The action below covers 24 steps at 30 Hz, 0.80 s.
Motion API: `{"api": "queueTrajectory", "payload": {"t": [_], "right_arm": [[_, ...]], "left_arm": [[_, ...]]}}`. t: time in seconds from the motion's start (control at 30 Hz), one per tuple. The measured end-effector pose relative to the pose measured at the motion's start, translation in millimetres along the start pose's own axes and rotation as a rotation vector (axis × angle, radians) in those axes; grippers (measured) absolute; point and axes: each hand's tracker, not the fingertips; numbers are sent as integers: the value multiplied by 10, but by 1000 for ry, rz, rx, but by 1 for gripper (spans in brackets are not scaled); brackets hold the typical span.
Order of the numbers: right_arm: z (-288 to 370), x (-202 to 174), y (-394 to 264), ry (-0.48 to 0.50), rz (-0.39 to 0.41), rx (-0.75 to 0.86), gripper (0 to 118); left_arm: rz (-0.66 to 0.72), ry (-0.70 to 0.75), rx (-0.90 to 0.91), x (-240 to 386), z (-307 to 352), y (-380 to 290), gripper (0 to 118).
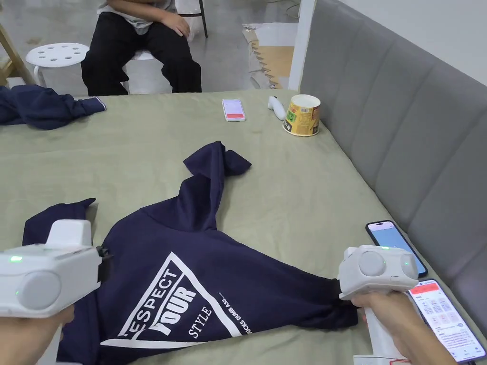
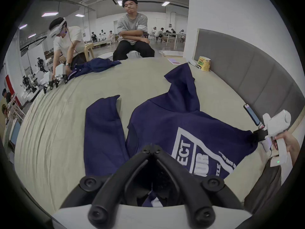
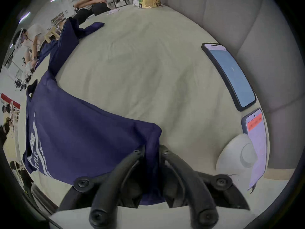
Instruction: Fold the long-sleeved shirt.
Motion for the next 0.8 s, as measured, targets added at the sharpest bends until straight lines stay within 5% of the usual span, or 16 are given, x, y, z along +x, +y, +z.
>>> {"api": "queueTrajectory", "payload": {"t": [0.07,0.17,0.2,0.47,0.8], "right_arm": [[14,-29,26,-5,12,-4,12],[-2,-21,5,-4,29,-7,12],[-4,-28,37,-3,29,-9,12],[-38,17,13,19,32,10,12],[-50,18,24,29,38,8,12]], "left_arm": [[16,-21,-12,-14,-204,251,17],[-10,-22,-37,-30,-629,628,79],[-35,-10,-56,-33,-786,722,89],[-204,-31,-227,8,-2044,1120,92],[-193,-67,-291,33,-2567,1047,96]]}}
